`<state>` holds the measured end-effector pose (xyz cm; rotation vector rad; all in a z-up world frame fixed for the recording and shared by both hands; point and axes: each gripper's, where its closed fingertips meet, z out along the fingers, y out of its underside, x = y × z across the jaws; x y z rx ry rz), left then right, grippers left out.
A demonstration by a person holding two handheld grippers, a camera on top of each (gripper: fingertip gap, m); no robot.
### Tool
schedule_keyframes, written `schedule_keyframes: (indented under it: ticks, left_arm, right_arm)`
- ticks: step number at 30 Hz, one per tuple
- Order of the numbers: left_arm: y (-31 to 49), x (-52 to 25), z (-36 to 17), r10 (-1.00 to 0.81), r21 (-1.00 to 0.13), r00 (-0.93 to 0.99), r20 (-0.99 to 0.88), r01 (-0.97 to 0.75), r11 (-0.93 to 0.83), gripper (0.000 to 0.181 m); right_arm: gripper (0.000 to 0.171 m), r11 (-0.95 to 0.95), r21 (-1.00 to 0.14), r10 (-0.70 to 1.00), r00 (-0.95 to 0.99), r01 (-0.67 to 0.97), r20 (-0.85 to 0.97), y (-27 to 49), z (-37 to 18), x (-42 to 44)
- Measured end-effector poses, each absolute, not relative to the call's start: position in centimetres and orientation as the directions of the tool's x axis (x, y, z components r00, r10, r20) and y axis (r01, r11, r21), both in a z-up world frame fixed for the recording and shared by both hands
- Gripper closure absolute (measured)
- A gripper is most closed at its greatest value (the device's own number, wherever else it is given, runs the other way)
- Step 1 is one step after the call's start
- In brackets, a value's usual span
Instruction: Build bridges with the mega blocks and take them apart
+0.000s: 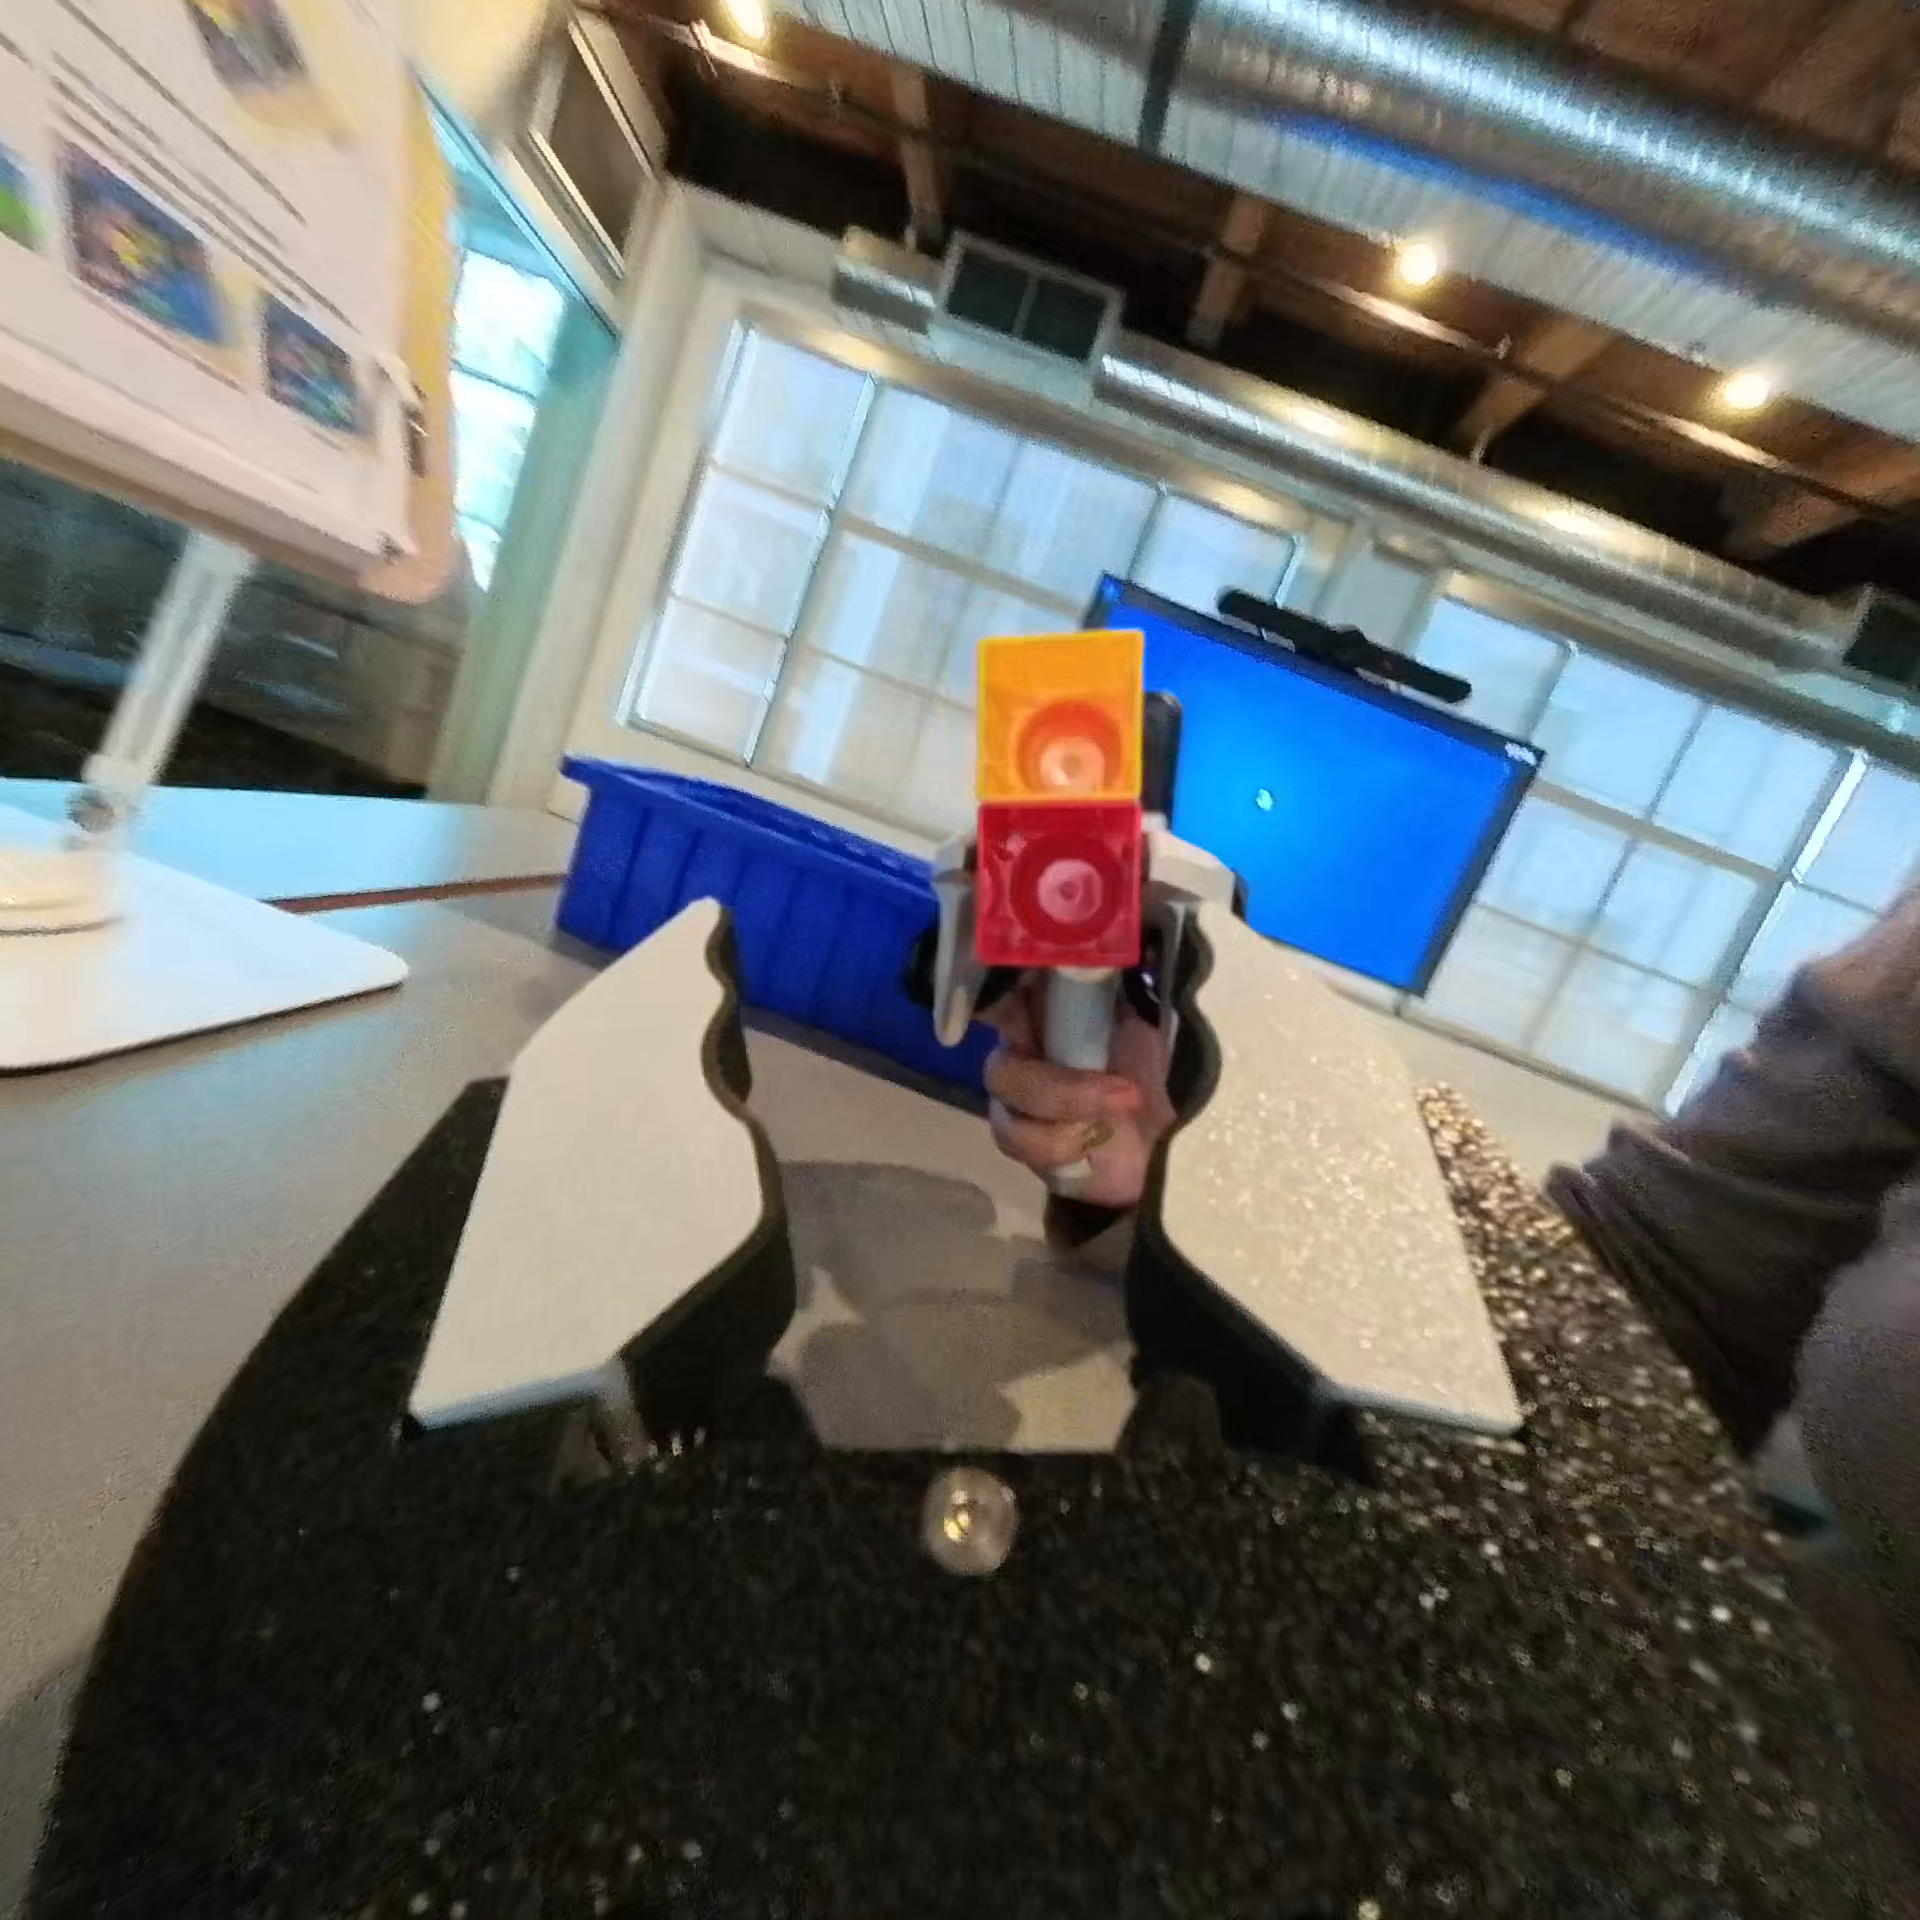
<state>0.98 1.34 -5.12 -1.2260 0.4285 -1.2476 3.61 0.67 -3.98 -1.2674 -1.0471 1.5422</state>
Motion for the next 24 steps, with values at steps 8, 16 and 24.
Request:
schedule_keyframes:
  ticks: [8, 16, 24]
  left_arm:
    - [-0.9, 4.2, -6.5, -0.934, -0.938, 0.249, 0.257, 0.296, -0.179, 0.146]
    - [-0.7, 4.0, -6.8, -0.928, -0.939, 0.248, 0.279, 0.274, -0.209, 0.146]
    - [-3.0, 3.0, -4.9, -0.943, -0.87, -0.014, 0.332, 0.381, -0.312, 0.146]
  right_arm:
    - [0.134, -0.205, -0.977, 0.967, -0.167, -0.055, -0.194, -1.0, -5.6, 2.2]
    - [0.136, -0.284, -0.952, 0.946, -0.194, -0.112, -0.26, -0.1, -4.8, 3.5]
    - [0.137, -0.406, -0.91, 0.85, -0.403, -0.088, -0.34, -1.2, -2.6, 6.0]
